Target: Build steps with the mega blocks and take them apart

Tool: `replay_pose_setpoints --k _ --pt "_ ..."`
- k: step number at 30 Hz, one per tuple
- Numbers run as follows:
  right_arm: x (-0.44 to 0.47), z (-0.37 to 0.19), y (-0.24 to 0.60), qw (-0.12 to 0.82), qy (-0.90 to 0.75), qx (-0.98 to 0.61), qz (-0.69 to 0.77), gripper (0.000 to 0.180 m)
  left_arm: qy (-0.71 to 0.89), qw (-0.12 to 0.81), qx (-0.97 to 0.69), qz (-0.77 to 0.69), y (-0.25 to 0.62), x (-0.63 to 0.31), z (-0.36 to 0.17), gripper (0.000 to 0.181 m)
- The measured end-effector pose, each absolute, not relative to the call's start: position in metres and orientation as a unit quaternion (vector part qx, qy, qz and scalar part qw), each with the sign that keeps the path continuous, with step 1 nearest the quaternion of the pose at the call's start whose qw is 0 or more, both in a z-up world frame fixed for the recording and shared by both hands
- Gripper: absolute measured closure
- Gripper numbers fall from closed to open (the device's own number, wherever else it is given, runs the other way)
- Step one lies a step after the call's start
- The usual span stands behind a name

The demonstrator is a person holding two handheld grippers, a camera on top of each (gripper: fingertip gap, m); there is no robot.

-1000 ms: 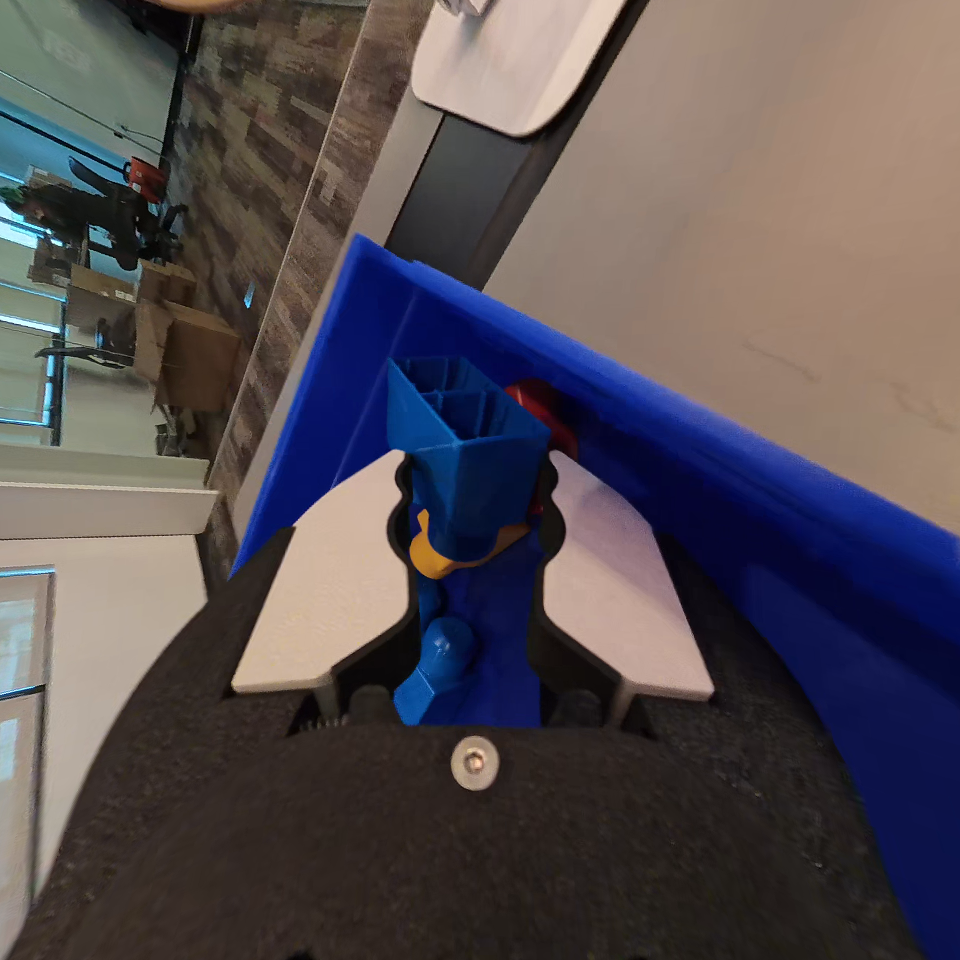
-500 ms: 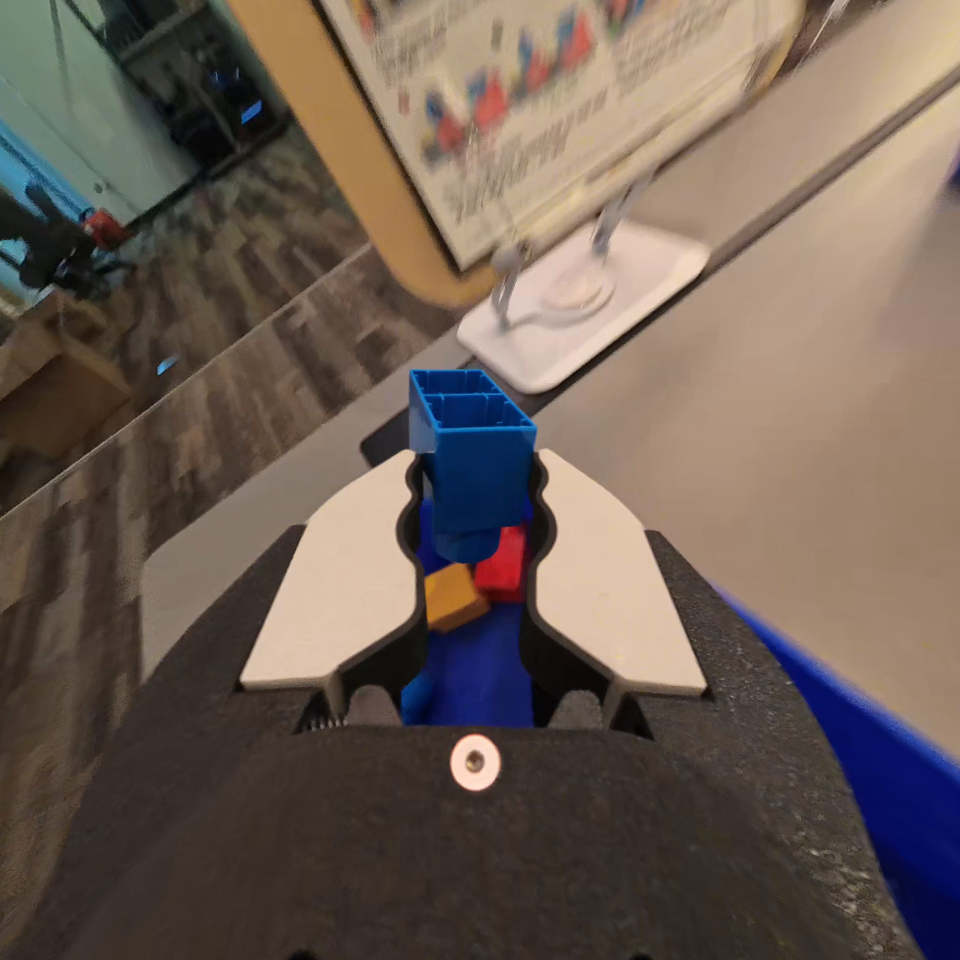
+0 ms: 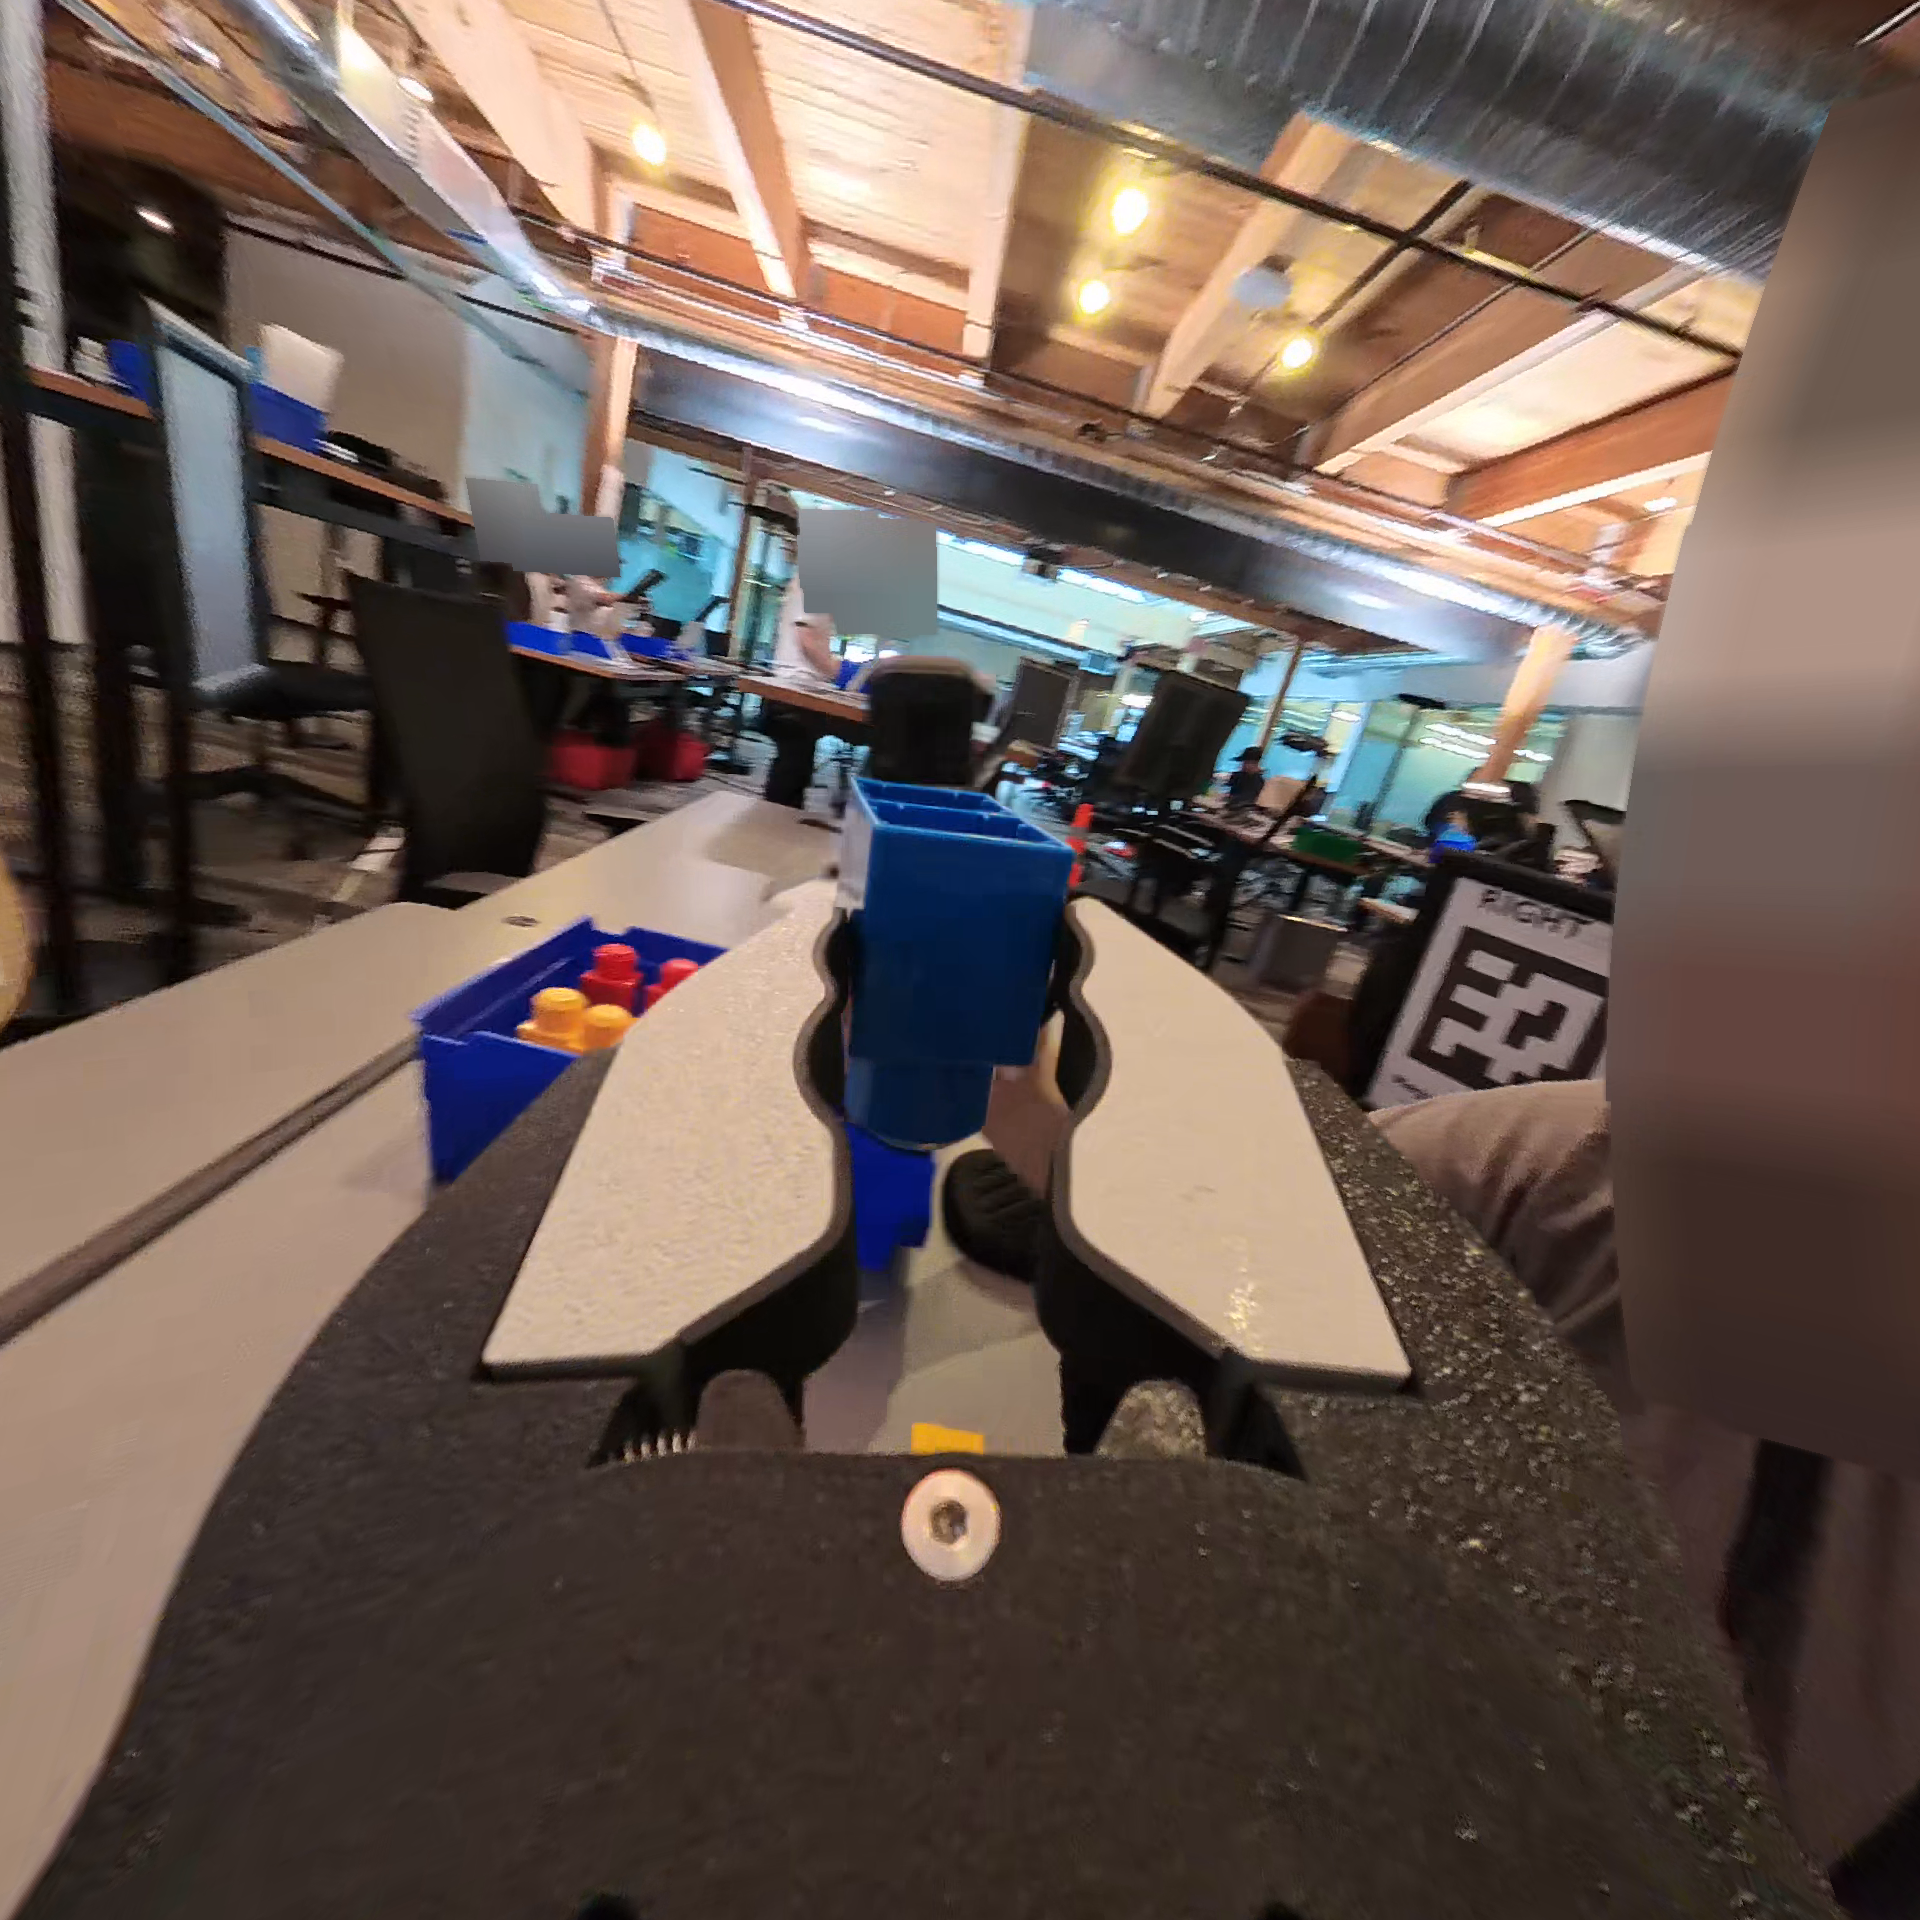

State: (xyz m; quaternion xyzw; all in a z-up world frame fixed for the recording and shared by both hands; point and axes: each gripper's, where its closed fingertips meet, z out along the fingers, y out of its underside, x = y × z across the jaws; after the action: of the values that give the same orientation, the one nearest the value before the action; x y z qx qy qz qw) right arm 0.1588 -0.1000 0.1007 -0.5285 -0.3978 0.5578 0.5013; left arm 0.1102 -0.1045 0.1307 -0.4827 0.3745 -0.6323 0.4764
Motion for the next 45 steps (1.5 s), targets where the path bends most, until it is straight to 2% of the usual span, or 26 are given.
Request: replay_pose_setpoints --k 5,7,10,14,17,20,22,24,26,28,29,31,36,37,38,42,45 --pt "0.136 0.080 -0.108 0.476 -0.409 -0.507 0.590 0.122 0.400 0.447 -0.496 -0.628 -0.114 0.133 0.111 0.143" --pt "0.138 0.079 -0.108 0.489 -0.421 -0.503 0.575 0.146 0.409 0.452 -0.499 -0.616 -0.113 0.135 0.107 0.143" --pt "0.145 0.067 -0.102 0.463 -0.450 -0.549 0.531 0.149 0.466 0.483 -0.532 -0.516 -0.103 0.132 0.089 0.143" --pt "0.156 0.042 -0.097 0.442 -0.522 -0.617 0.389 0.150 0.522 0.506 -0.564 -0.392 -0.100 0.138 0.066 0.141" --pt "0.159 0.024 -0.100 0.413 -0.561 -0.645 0.315 0.150 0.563 0.472 -0.587 -0.341 -0.104 0.149 0.040 0.120" --pt "0.162 0.006 -0.104 0.386 -0.602 -0.653 0.250 0.150 0.584 0.460 -0.585 -0.325 -0.107 0.157 0.025 0.126" --pt "0.161 -0.001 -0.107 0.376 -0.617 -0.653 0.227 0.149 0.593 0.447 -0.582 -0.332 -0.111 0.160 0.020 0.143" --pt "0.161 0.004 -0.101 0.404 -0.619 -0.642 0.204 0.149 0.577 0.462 -0.588 -0.330 -0.104 0.158 0.025 0.144" --pt "0.159 0.023 -0.093 0.462 -0.589 -0.621 0.234 0.148 0.521 0.503 -0.568 -0.390 -0.100 0.155 0.054 0.144" --pt "0.155 0.044 -0.089 0.497 -0.532 -0.609 0.316 0.123 0.422 0.547 -0.526 -0.496 -0.097 0.142 0.095 0.144" --pt "0.152 0.053 -0.090 0.507 -0.506 -0.595 0.364 0.118 0.378 0.553 -0.504 -0.546 -0.096 0.134 0.110 0.144" --pt "0.145 0.069 -0.095 0.523 -0.457 -0.556 0.457 0.118 0.324 0.549 -0.480 -0.603 -0.095 0.123 0.124 0.144" --pt "0.135 0.086 -0.105 0.513 -0.371 -0.491 0.598 0.123 0.321 0.547 -0.476 -0.609 -0.099 0.134 0.118 0.144" --pt "0.136 0.087 -0.106 0.519 -0.366 -0.482 0.604 0.143 0.319 0.544 -0.475 -0.614 -0.101 0.136 0.117 0.144" --pt "0.139 0.088 -0.106 0.533 -0.364 -0.473 0.599 0.146 0.326 0.540 -0.476 -0.613 -0.102 0.136 0.116 0.144" --pt "0.150 0.082 -0.103 0.532 -0.440 -0.507 0.516 0.147 0.459 0.528 -0.521 -0.489 -0.100 0.137 0.089 0.140" --pt "0.164 0.075 -0.103 0.510 -0.501 -0.551 0.431 0.147 0.525 0.537 -0.544 -0.375 -0.095 0.135 0.067 0.127"
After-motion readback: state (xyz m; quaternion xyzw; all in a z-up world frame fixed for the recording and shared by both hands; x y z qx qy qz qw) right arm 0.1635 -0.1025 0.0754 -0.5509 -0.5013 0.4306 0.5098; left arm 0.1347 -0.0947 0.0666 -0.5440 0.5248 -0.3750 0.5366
